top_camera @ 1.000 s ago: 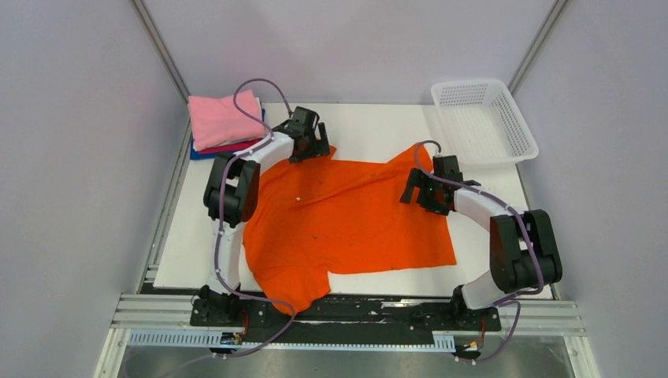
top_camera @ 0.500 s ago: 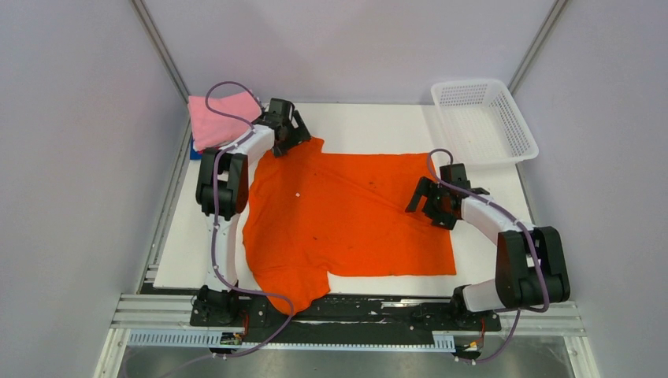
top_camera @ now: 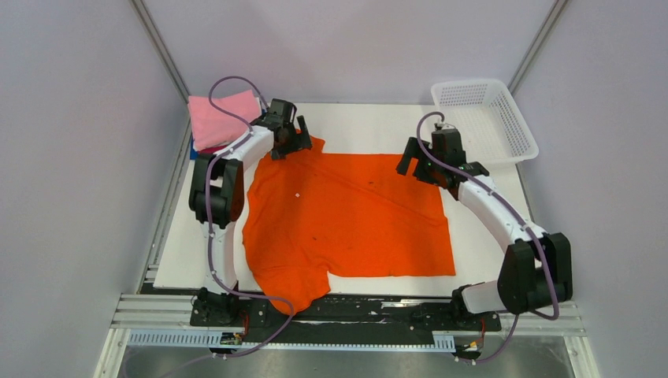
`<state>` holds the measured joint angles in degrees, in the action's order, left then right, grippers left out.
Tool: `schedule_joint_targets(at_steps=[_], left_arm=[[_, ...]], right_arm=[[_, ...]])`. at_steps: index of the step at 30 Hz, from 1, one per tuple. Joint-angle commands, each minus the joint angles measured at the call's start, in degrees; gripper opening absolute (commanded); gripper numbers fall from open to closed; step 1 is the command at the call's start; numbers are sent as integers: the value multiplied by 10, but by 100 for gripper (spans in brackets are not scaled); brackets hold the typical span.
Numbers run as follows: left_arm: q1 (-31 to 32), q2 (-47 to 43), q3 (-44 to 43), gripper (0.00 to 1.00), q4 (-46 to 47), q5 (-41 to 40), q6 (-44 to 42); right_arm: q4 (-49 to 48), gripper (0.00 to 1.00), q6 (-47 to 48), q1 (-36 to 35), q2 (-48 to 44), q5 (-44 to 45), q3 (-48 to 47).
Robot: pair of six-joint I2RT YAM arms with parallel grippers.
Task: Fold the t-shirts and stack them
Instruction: Flatten out the tshirt
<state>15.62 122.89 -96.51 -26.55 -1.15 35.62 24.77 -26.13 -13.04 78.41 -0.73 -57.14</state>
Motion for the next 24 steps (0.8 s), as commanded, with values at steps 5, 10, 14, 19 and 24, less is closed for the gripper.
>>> schedule_joint_targets(at_steps=[5, 10, 14, 19, 24], left_arm=[[12, -112, 79, 100, -37, -58, -30], [-7, -57, 47, 100, -54, -37, -28], [-21, 2, 3, 100, -59, -23, -31], [-28, 63, -57, 100, -97, -28, -34], [-39, 118, -121, 100, -135, -26, -28]], right_arm=[[-39, 100, 20, -18, 213, 84, -170], [-45, 100, 25, -10, 333, 78, -268], [-45, 100, 11, 3, 390, 62, -305], [-45, 100, 4, 13, 433, 59, -325], [-44, 100, 0, 32, 477, 58, -357]])
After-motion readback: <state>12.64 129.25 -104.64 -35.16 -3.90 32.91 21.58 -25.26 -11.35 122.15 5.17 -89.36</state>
